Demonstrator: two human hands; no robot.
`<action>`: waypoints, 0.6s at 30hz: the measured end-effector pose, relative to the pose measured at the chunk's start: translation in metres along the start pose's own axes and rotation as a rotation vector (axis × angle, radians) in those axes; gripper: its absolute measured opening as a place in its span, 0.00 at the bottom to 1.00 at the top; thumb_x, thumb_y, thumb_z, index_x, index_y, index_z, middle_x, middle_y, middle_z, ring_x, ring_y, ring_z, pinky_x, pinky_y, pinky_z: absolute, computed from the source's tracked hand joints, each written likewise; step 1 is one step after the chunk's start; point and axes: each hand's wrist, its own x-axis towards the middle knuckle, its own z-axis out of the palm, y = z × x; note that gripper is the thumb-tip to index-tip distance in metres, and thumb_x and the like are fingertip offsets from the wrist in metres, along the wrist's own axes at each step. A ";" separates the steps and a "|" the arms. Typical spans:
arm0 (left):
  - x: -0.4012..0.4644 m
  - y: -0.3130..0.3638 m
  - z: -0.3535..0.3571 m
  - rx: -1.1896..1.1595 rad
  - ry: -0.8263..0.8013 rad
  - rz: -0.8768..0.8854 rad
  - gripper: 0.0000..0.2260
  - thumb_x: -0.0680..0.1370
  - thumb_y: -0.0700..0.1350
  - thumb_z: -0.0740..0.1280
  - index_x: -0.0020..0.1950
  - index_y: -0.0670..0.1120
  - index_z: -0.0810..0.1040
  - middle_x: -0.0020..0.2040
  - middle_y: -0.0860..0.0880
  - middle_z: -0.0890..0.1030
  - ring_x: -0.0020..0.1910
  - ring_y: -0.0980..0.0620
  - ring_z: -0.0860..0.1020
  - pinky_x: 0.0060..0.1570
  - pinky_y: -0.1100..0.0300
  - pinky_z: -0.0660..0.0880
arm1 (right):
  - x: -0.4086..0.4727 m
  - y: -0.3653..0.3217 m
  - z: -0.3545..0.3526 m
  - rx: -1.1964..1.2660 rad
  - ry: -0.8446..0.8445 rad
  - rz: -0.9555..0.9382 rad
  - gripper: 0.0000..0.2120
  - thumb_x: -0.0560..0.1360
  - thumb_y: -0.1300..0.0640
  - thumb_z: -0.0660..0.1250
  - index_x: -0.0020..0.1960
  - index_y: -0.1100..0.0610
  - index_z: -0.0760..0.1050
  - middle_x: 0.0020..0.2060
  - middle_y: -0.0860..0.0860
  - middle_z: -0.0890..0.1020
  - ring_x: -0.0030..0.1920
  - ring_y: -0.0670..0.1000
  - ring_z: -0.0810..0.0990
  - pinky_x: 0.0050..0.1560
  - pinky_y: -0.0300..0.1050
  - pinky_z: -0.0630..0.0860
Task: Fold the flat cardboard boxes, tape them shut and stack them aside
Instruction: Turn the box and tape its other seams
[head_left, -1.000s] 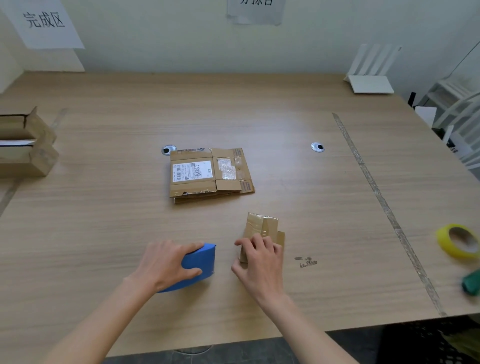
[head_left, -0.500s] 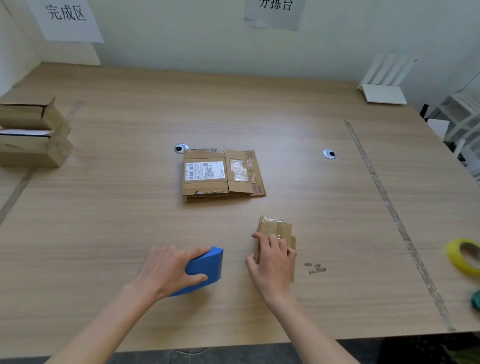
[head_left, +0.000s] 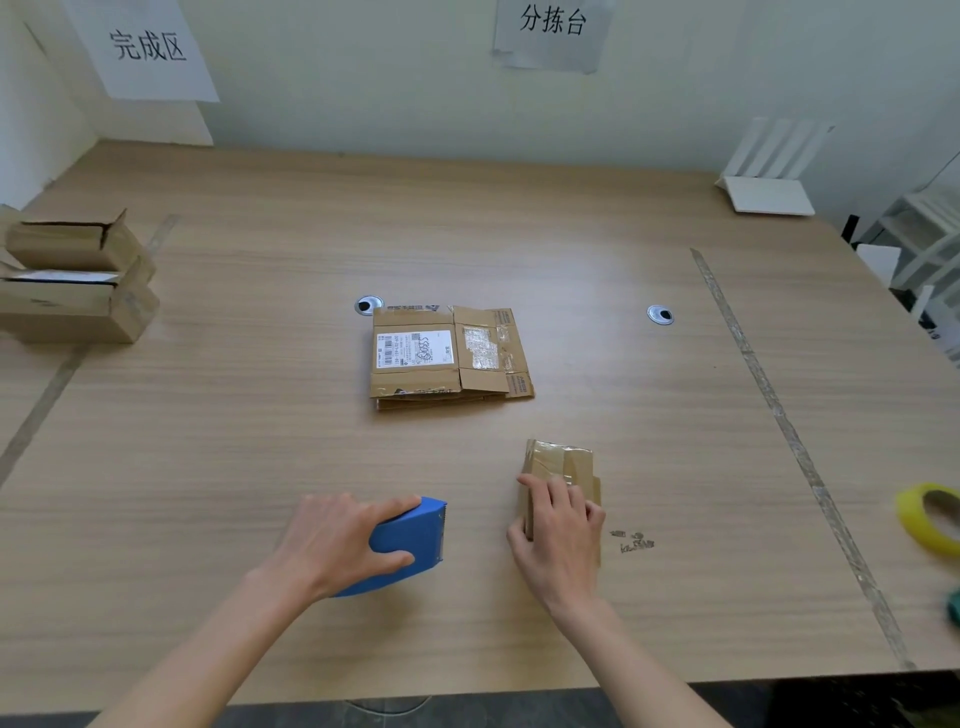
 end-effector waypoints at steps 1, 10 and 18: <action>0.000 0.001 -0.001 0.002 0.001 0.002 0.29 0.70 0.71 0.60 0.72 0.71 0.67 0.43 0.59 0.84 0.37 0.57 0.79 0.34 0.60 0.70 | 0.001 0.000 -0.001 0.005 -0.012 -0.005 0.25 0.66 0.52 0.75 0.63 0.48 0.78 0.48 0.45 0.79 0.49 0.52 0.78 0.50 0.49 0.67; -0.009 0.004 -0.016 -0.014 0.031 -0.015 0.28 0.71 0.70 0.62 0.72 0.71 0.67 0.41 0.59 0.84 0.32 0.58 0.70 0.29 0.65 0.61 | 0.000 0.021 -0.034 0.185 0.145 0.082 0.23 0.74 0.37 0.67 0.64 0.47 0.73 0.54 0.44 0.76 0.52 0.49 0.76 0.48 0.44 0.61; -0.024 -0.001 -0.024 -0.038 0.053 -0.080 0.30 0.69 0.72 0.58 0.72 0.72 0.65 0.46 0.63 0.84 0.39 0.59 0.79 0.35 0.63 0.70 | 0.047 0.004 -0.051 0.111 -0.281 0.380 0.53 0.65 0.23 0.67 0.80 0.49 0.54 0.73 0.51 0.66 0.72 0.56 0.69 0.67 0.56 0.66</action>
